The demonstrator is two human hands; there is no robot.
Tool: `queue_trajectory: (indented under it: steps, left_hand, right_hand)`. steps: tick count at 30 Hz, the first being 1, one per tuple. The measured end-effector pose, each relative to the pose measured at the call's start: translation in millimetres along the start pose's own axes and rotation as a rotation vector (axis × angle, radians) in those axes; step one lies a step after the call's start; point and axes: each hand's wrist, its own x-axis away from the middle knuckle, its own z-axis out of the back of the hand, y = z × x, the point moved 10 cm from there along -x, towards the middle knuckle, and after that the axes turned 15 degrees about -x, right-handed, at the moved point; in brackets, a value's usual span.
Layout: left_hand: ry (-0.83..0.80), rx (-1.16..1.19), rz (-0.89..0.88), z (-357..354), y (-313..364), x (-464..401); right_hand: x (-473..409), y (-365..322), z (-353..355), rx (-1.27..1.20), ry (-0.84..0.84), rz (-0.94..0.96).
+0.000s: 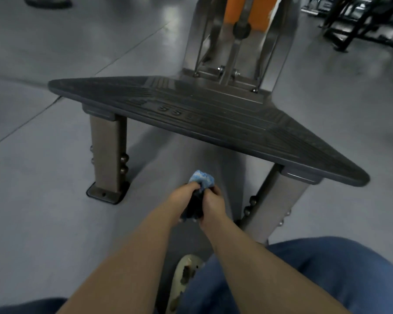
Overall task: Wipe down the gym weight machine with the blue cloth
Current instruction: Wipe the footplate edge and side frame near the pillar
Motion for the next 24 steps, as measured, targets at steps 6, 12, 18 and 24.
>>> queue_trajectory:
  steps: [6, 12, 18, 24]
  left_hand:
    - [-0.077, -0.103, -0.05, -30, 15, 13]
    - [-0.102, -0.181, -0.15, -48, 32, 27]
    - [-0.131, -0.249, -0.205, -61, 37, 33]
    - [-0.23, -0.329, -0.194, -100, 33, 21]
  right_hand:
    - [23, -50, 34, 0.066, 0.093, 0.139]
    - [49, -84, 56, 0.11, 0.174, 0.282]
    - [59, -113, 96, 0.143, 0.299, 0.388]
    - [50, -125, 123, 0.23, 0.368, 0.387]
